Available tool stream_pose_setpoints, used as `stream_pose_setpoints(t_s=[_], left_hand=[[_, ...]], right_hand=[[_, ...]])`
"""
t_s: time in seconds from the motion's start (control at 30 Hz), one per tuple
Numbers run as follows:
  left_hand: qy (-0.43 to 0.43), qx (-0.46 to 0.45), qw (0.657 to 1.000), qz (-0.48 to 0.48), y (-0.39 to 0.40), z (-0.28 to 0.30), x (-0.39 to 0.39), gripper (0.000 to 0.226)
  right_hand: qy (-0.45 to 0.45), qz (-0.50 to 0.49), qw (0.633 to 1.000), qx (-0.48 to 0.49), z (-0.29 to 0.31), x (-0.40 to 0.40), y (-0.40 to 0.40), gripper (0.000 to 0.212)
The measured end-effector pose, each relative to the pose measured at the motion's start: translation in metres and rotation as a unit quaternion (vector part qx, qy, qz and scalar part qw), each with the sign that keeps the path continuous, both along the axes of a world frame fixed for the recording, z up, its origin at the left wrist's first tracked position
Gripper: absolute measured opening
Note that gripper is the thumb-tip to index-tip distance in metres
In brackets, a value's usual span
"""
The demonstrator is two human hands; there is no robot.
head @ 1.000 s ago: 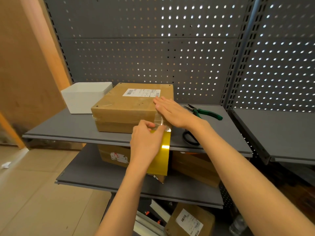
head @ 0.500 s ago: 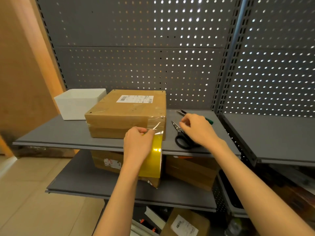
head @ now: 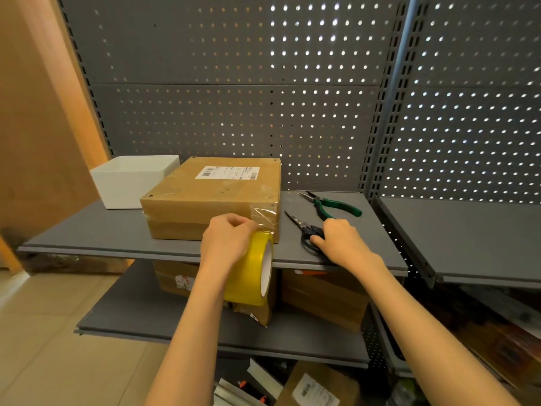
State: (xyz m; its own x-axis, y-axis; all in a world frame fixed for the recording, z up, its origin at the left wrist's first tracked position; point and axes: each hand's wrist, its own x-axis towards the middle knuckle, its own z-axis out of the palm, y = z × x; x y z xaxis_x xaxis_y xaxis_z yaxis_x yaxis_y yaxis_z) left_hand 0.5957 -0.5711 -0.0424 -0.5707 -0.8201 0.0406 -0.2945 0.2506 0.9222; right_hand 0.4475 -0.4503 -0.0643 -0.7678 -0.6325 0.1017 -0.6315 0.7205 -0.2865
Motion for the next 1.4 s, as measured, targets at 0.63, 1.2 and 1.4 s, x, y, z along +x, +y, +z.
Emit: stream_pose_setpoints(t_s=[0.63,1.2,1.4], left_hand=[[-0.034,-0.011,0.999,-0.03,-0.011,0.01,-0.011,0.012],[-0.008,0.004,1.0,-0.012,-0.012,0.007,-0.008,0.01],[0.007,0.017,1.0,-0.014,-0.011,0.006,-0.006,0.011]], right_hand=[[-0.089,0.119,0.956,-0.254,0.012,-0.001,0.045,0.051],[-0.155,0.169,0.956,-0.184,0.01,0.006,0.068,0.049],[-0.165,0.177,0.954,-0.175,0.007,0.005,0.053,0.044]])
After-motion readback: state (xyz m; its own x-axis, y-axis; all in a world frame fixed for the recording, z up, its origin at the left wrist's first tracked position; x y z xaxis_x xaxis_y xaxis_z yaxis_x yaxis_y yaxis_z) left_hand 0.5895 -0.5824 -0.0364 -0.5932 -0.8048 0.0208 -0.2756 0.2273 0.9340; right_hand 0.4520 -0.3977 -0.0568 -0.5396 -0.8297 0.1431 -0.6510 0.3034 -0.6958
